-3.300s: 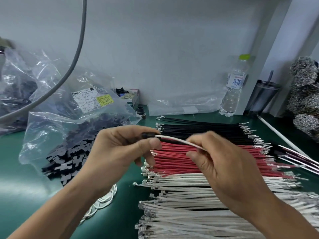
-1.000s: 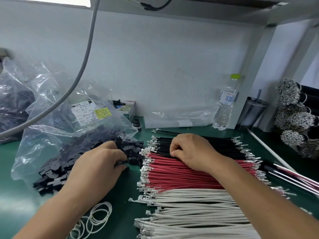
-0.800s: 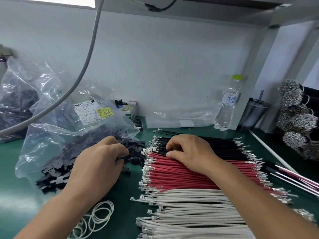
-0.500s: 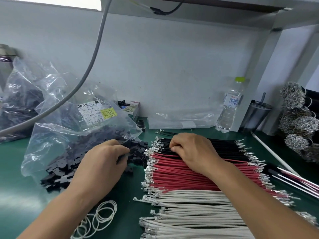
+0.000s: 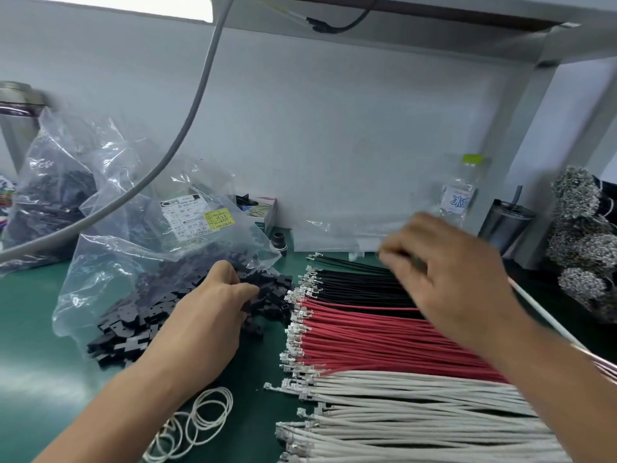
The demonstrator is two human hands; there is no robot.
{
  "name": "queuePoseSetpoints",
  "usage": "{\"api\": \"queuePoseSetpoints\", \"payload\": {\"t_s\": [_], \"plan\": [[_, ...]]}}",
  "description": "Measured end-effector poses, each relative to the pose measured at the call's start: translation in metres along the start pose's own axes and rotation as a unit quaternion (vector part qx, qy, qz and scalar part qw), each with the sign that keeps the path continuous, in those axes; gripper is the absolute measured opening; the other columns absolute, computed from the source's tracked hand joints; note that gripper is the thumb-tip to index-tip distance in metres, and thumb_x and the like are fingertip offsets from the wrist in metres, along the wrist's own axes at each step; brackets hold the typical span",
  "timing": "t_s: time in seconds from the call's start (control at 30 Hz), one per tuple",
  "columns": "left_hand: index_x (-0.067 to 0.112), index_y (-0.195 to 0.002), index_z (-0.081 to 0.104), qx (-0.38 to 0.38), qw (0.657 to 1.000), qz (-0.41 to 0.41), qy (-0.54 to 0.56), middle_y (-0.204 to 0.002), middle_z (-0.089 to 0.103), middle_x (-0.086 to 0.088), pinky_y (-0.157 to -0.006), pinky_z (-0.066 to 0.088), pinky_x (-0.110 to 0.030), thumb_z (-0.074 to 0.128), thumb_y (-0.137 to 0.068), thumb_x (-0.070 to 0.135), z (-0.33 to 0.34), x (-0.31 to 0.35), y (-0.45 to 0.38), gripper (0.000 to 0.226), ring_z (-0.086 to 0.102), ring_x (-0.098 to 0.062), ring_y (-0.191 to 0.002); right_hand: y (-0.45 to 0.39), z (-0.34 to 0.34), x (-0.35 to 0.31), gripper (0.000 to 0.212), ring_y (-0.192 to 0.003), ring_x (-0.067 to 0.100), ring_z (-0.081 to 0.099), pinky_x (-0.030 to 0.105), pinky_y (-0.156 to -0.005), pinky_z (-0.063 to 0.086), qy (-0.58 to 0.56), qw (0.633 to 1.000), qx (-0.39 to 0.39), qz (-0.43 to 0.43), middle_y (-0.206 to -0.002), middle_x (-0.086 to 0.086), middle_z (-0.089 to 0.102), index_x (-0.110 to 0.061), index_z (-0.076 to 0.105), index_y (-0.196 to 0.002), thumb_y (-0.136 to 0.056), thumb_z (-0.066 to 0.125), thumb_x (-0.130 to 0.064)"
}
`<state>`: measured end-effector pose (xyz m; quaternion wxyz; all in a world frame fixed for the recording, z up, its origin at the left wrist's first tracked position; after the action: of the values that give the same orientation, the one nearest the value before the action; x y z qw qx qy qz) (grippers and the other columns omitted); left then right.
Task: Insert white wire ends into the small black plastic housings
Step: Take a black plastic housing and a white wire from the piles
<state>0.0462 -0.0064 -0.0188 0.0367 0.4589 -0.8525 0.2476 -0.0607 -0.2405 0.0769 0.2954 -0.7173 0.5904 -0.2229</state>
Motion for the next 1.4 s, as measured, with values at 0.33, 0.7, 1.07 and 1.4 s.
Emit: {"api": "queuePoseSetpoints", "payload": {"t_s": [0.33,0.7,1.07,1.4], "plan": [[0.047,-0.095,0.077,0.076,0.961,-0.054,0.259,-0.086,0.071,0.027,-0.07,0.048,-0.006,0.09,-0.072,0.009,-0.01,0.025,0.007,0.046,0.066,0.005,-0.08,0.072,0.034,0.012,0.018,-0.075,0.003,0.056,0.016,-0.061,0.043,-0.061,0.997,-0.001,0.045,-0.086,-0.017,0.057,-0.028,0.072,-0.09,-0.094,0.055,-0.035],[0.023,-0.087,0.084,0.003,0.832,-0.101,0.546,-0.084,0.077,-0.018,-0.071,0.064,-0.029,0.088,-0.06,0.01,0.01,0.05,0.016,0.03,0.073,-0.039,-0.081,0.072,0.036,0.0,0.013,-0.076,0.011,0.059,0.015,-0.062,0.042,-0.188,0.979,0.012,0.075,-0.087,-0.016,0.054,-0.028,0.075,-0.094,-0.094,0.063,-0.031],[0.016,-0.083,0.083,-0.042,0.774,-0.107,0.623,-0.081,0.079,-0.017,-0.056,0.061,-0.026,0.085,-0.058,0.012,0.022,0.071,0.023,0.026,0.078,-0.031,-0.075,0.069,0.032,-0.009,0.014,-0.072,0.009,0.058,0.023,-0.057,0.046,-0.181,0.982,0.013,0.053,-0.086,-0.016,0.055,-0.027,0.077,-0.094,-0.093,0.064,-0.033],[0.02,-0.085,0.085,-0.035,0.794,-0.064,0.603,-0.083,0.079,-0.014,-0.062,0.063,-0.03,0.083,-0.062,0.011,0.02,0.073,0.024,0.024,0.078,-0.032,-0.078,0.064,0.027,-0.022,0.024,-0.069,0.003,0.051,0.021,-0.056,0.044,-0.131,0.991,0.015,0.007,-0.084,-0.015,0.054,-0.025,0.076,-0.09,-0.096,0.056,-0.038]]}}
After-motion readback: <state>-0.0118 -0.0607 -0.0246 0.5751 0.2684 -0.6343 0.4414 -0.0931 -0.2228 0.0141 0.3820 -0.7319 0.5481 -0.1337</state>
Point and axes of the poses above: each hand's wrist, its own y-axis away from the middle knuckle, its own z-axis out of the palm, x = y × z, the point moved 5 cm from there along -y, towards the middle knuckle
